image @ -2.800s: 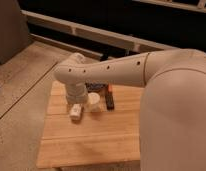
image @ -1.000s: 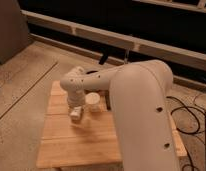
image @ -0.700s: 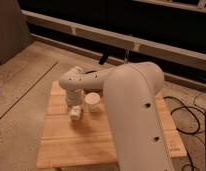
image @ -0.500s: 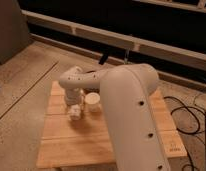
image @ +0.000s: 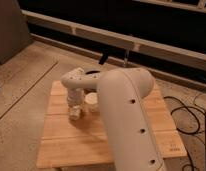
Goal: Place the bottle in the ceramic bowl
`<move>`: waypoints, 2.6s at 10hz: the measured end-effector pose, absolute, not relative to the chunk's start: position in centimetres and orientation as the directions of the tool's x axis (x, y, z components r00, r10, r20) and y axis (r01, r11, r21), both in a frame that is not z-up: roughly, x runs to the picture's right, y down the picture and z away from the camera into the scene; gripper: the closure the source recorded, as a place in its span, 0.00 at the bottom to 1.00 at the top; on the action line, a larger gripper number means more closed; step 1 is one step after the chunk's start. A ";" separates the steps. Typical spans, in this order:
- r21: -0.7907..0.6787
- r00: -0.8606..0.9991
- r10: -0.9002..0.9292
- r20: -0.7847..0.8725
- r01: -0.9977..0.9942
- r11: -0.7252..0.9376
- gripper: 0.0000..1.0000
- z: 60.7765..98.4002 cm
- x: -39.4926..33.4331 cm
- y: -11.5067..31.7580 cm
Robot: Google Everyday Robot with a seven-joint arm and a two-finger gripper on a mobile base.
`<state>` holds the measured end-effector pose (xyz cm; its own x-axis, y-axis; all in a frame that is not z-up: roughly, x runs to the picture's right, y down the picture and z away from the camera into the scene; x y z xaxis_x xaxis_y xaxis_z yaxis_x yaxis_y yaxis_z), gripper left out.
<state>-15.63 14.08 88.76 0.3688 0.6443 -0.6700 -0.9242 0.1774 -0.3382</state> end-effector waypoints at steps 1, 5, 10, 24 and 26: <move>-0.339 0.371 0.641 -0.672 -0.924 0.179 0.78 88.8 -15.4 13.9; -0.332 0.370 0.677 -0.636 -0.923 0.193 1.00 87.4 -15.4 11.2; -0.242 0.340 0.771 -0.538 -0.939 0.245 1.00 82.9 -13.7 5.5; -0.021 0.209 0.849 -0.484 -0.973 0.228 1.00 78.2 -5.5 -2.2; -0.009 0.226 0.860 -0.457 -0.968 0.249 1.00 79.9 -5.4 -5.5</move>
<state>-5.39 -5.48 79.87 0.2257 0.8604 -0.4570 -0.9684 0.2491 -0.0094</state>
